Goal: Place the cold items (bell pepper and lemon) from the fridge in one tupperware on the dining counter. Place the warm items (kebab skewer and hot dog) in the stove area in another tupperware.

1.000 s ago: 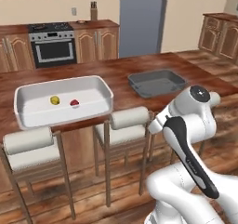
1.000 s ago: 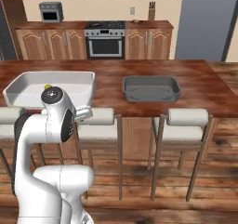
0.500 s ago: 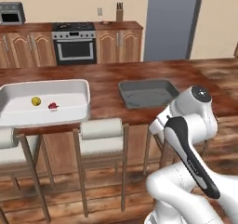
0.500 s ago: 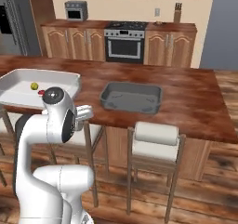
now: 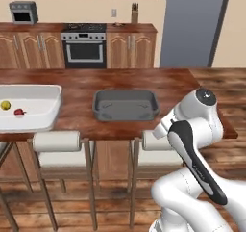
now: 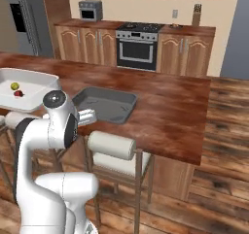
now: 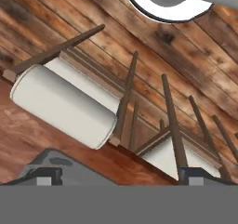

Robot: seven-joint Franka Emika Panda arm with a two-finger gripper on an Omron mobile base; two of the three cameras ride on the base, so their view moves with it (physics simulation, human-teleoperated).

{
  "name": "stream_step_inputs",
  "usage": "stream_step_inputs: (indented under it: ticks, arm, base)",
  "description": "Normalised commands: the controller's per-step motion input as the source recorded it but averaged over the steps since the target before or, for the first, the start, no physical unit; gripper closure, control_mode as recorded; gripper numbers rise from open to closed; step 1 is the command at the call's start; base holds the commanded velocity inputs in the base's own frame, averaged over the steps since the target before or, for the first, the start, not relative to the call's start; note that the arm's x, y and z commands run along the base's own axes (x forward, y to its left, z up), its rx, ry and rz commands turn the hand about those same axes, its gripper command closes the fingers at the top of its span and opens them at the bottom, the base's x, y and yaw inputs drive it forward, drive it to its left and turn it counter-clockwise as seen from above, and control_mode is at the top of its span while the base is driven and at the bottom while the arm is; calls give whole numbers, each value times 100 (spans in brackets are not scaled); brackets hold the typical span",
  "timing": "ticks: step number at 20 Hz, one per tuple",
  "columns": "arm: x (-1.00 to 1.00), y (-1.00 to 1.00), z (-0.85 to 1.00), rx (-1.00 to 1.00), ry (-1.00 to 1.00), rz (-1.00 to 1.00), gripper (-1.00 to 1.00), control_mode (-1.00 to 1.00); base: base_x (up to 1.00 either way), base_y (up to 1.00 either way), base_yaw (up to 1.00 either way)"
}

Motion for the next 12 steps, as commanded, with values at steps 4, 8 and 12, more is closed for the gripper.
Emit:
stream_step_inputs:
  ticks: [4, 8, 12]
  arm:
    - [0, 0, 0, 0, 0, 0, -100, 100]
    - [0, 0, 0, 0, 0, 0, -100, 100]
    - [0, 0, 0, 0, 0, 0, -100, 100]
  base:
    - [-14, -100, 10]
    - [0, -100, 4]
    - [0, -100, 2]
